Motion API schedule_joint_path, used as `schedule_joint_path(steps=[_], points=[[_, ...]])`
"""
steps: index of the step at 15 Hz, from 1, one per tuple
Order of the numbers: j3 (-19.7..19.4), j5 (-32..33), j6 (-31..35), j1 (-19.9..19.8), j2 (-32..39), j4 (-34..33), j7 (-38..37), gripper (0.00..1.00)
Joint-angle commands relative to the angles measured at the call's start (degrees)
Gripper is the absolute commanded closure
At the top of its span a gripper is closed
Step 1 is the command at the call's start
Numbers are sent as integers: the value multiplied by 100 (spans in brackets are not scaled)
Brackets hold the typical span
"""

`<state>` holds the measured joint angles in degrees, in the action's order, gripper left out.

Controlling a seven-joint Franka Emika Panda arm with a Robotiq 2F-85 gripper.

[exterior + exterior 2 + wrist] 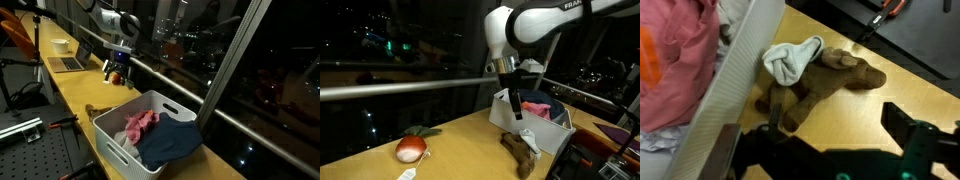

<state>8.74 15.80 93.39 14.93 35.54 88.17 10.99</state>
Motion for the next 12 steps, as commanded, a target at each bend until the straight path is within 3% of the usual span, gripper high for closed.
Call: schedule_joint_path(steps=[1, 12], points=[[-14, 68, -51, 177, 271, 131, -372, 0], [-123, 417, 228, 288, 430, 1014, -1403, 0]])
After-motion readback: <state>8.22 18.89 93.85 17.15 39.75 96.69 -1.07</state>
